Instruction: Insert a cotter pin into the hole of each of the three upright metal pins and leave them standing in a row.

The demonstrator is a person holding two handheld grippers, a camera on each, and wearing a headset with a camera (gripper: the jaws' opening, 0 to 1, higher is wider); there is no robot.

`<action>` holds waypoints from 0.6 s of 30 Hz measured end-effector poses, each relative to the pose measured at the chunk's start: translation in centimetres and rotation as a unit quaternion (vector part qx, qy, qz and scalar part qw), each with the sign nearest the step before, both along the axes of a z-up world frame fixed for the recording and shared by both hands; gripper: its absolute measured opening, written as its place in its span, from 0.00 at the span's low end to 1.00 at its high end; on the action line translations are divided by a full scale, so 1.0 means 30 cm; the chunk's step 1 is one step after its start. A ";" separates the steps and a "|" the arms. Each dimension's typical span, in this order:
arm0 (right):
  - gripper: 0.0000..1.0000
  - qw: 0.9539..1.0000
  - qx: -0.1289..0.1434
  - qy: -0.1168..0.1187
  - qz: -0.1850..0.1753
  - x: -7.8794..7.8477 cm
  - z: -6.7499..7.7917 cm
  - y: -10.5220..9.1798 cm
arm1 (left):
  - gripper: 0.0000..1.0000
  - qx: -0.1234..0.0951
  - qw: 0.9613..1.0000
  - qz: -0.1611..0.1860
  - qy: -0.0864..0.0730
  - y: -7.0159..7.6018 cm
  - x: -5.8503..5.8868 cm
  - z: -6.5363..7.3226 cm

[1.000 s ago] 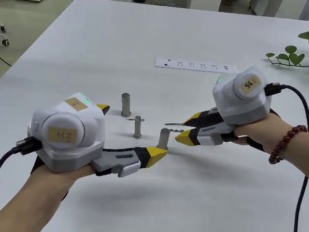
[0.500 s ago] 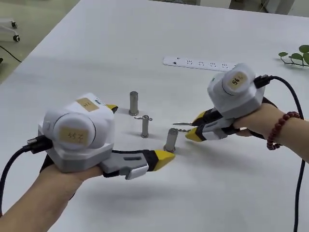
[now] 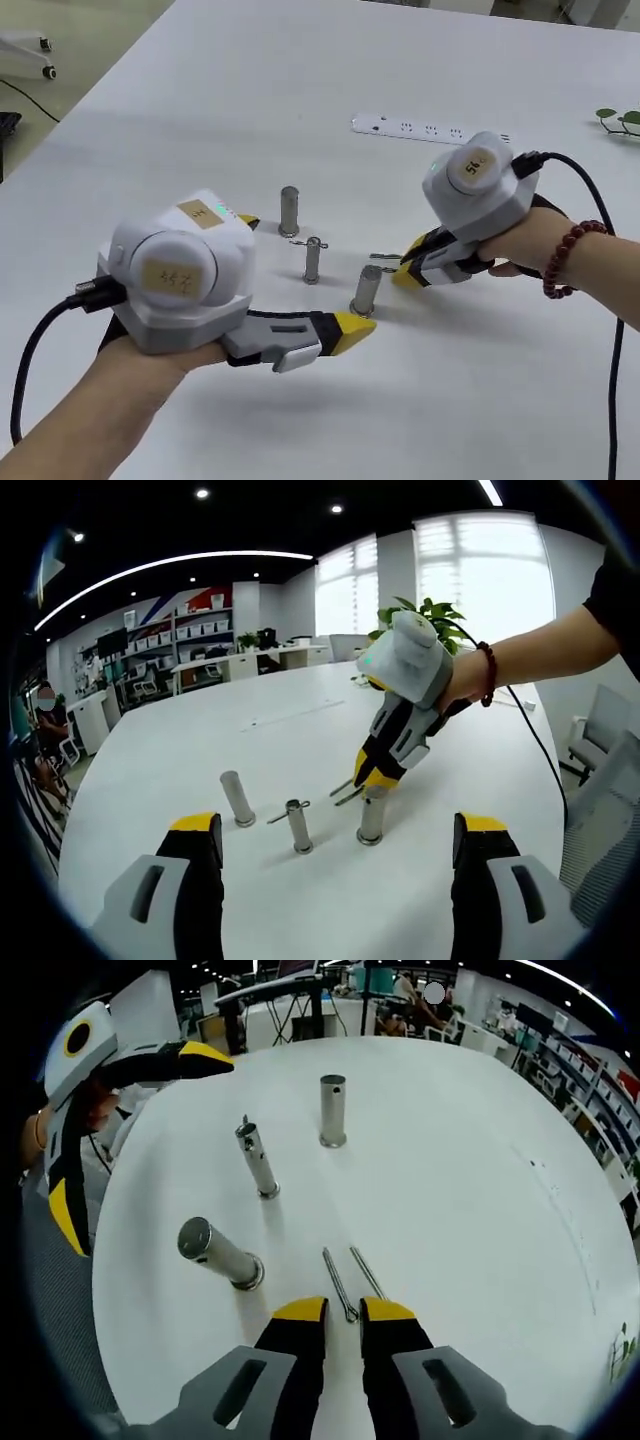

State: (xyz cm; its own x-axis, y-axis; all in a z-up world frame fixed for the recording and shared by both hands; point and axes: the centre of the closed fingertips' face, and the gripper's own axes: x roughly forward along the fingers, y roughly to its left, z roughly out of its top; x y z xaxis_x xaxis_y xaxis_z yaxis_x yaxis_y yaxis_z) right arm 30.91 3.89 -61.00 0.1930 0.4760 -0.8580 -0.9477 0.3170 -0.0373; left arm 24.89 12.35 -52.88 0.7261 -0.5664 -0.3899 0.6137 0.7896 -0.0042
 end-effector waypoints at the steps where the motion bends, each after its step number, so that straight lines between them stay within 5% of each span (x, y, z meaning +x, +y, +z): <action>1: 0.07 1.000 -0.002 0.000 0.001 0.000 -0.001 0.000 | 0.95 0.000 1.000 0.000 0.000 0.000 0.000 0.000; 9: 0.00 0.999 -0.029 -0.016 0.030 0.006 -0.008 -0.005 | 0.93 0.005 1.000 -0.003 0.001 0.006 -0.001 -0.005; 18: 0.00 0.999 -0.030 -0.009 0.038 0.005 -0.008 -0.005 | 0.91 0.006 1.000 -0.002 0.005 0.013 -0.002 -0.009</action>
